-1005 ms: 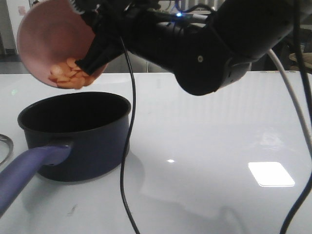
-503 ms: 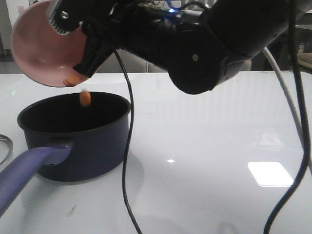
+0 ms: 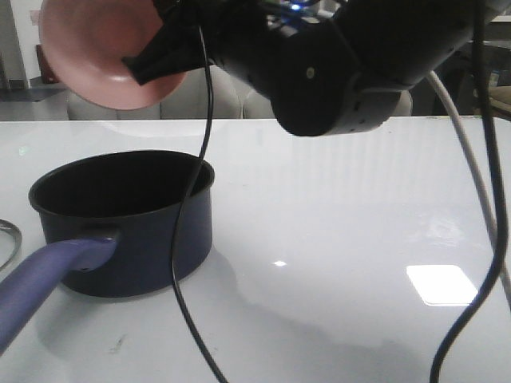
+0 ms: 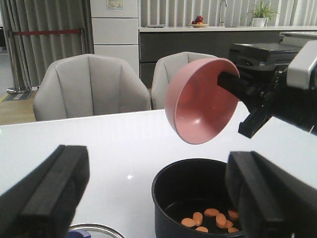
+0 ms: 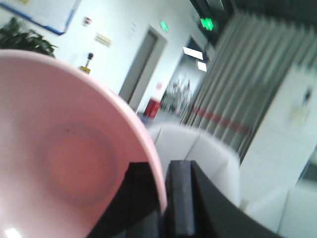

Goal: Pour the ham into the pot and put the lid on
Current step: 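Tilt the bowl with the right gripper to pour ham into saucepan, then carry the empty bowl back and set it down on the table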

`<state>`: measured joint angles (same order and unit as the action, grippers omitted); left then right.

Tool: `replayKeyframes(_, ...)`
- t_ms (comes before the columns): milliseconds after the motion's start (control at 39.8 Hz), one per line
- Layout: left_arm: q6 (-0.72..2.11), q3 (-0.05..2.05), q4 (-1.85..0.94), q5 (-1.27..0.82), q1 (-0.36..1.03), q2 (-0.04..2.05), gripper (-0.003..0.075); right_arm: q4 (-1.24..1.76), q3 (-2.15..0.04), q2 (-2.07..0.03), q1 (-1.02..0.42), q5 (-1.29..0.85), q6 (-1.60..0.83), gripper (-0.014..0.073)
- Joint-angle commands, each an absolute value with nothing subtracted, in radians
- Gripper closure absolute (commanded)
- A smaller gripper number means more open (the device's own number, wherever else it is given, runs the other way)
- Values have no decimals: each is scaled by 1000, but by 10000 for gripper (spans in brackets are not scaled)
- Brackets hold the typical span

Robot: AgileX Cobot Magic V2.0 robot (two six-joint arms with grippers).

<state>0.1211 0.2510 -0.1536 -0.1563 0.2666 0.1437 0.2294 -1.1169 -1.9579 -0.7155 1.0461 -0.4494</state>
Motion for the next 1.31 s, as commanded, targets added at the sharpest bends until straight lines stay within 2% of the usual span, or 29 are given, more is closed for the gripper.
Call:
replayKeyframes(0,119,280,-165,-83,274,156,115,300,-1149,-1852,-714,918,-278,459)
replayKeyframes(101,119,280,-165,-83,274,156,115,308,-1150,-1779,-707,676,-253,459)
replayKeyframes(226,119,280,-165,-83,274,156,115,310,-1167,-1656,-667,275,-253,459)
replayKeyframes(377,119,280,-165,-87,274,156,115,310,-1199,-1539,-551,-141,-253,459)
replayKeyframes(528,119,280,-165,-86,274,156,115,310,-1227,-1501,-422,-425,-251,459)
replayKeyframes(729,119,280,-165,-102,274,156,115,310,-1228,-1530,-249,-617,-189,459)
replayKeyframes(930,119,280,-165,-101,274,156,115,310,-1228,-1588,-128,-710,-182,459)
replayKeyframes(1181,119,280,-165,-101,274,156,115,310,-1228,-1701,-68,-712,-184,452)
replayKeyframes(1281,119,280,-165,-101,274,156,115,310,-1228,-1739,-68,-709,-184,421)
